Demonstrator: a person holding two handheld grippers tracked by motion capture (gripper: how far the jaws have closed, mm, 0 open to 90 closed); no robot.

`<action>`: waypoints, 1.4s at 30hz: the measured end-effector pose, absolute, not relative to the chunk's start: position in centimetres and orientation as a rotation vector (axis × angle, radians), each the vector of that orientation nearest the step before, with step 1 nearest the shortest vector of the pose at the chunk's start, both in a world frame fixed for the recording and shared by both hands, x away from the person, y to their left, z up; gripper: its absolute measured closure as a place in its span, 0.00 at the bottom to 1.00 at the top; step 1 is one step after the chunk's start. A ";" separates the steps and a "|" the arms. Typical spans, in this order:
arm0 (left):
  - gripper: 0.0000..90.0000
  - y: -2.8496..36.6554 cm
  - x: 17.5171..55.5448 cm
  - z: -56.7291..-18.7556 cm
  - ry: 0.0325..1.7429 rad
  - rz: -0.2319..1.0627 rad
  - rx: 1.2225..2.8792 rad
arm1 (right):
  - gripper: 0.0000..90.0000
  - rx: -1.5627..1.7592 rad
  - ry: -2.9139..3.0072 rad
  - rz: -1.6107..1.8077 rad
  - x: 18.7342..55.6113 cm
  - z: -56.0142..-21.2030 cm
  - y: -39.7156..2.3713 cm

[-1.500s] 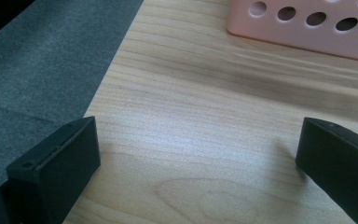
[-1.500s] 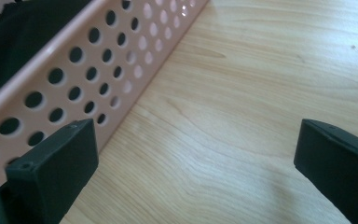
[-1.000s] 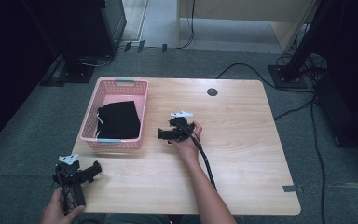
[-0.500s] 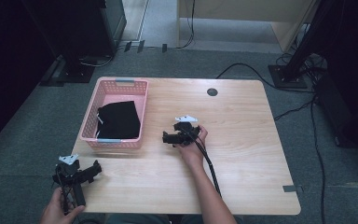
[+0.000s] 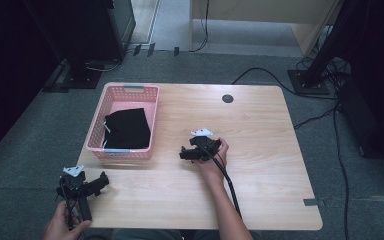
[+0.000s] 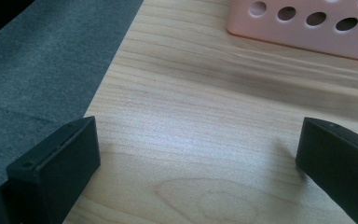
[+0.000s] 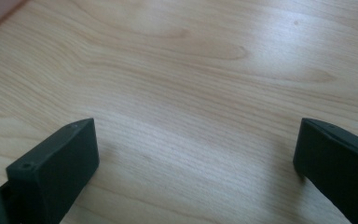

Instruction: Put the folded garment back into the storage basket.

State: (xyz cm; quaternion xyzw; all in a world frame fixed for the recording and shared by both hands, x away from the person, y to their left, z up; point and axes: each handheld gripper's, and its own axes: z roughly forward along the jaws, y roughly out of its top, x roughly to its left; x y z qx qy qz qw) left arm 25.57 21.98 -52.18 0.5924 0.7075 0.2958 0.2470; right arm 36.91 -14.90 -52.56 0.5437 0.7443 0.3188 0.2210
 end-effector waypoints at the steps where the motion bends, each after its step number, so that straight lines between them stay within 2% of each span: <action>1: 0.00 22.0 25.6 -52.2 1.930 0.806 1.615 | 0.00 1.510 2.055 0.881 36.8 -52.6 -15.0; 42: 0.00 21.9 25.5 -52.2 1.933 0.808 1.613 | 0.00 1.577 1.982 0.851 33.9 -52.6 -19.7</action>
